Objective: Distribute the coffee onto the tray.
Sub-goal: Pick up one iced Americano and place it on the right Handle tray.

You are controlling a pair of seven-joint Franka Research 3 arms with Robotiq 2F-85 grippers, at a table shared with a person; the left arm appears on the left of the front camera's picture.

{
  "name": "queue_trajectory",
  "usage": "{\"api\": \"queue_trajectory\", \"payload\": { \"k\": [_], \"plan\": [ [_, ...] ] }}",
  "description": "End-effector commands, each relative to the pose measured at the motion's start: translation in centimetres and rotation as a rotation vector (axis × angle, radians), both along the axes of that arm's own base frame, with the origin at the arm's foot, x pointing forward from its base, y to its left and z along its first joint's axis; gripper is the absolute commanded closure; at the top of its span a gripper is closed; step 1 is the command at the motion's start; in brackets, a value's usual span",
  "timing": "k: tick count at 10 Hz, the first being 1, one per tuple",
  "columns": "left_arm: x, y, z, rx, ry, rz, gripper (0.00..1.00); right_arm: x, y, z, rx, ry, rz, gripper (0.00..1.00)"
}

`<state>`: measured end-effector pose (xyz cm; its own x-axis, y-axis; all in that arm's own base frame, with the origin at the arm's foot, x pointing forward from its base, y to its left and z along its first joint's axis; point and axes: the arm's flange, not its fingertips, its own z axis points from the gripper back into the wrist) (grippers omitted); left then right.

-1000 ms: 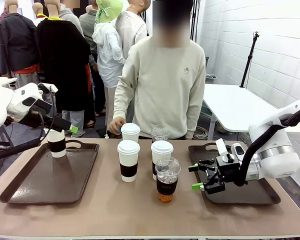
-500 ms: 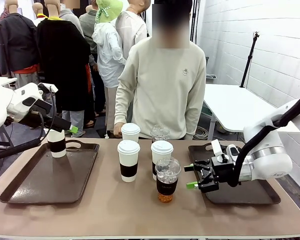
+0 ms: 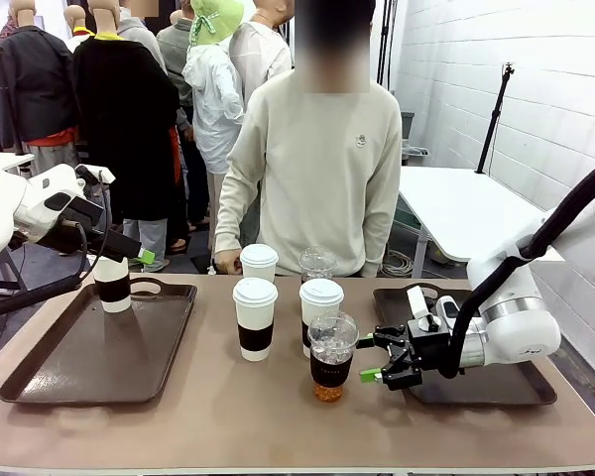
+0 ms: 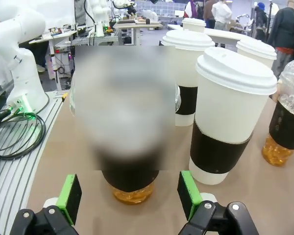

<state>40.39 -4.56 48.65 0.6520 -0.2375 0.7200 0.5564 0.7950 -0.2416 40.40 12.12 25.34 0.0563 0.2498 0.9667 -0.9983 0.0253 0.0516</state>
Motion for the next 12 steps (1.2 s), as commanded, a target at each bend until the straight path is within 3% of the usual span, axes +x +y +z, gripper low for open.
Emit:
{"api": "queue_trajectory", "payload": {
  "k": [1,12],
  "plan": [
    [0.1,0.2,-0.2,-0.012,0.005,-0.008,0.00,0.7,1.1,-1.0,0.039,-0.026,-0.009,0.00],
    [0.1,0.2,-0.2,-0.012,0.005,-0.008,0.00,1.5,4.6,-2.2,0.093,0.010,0.054,0.00]
  ]
}}
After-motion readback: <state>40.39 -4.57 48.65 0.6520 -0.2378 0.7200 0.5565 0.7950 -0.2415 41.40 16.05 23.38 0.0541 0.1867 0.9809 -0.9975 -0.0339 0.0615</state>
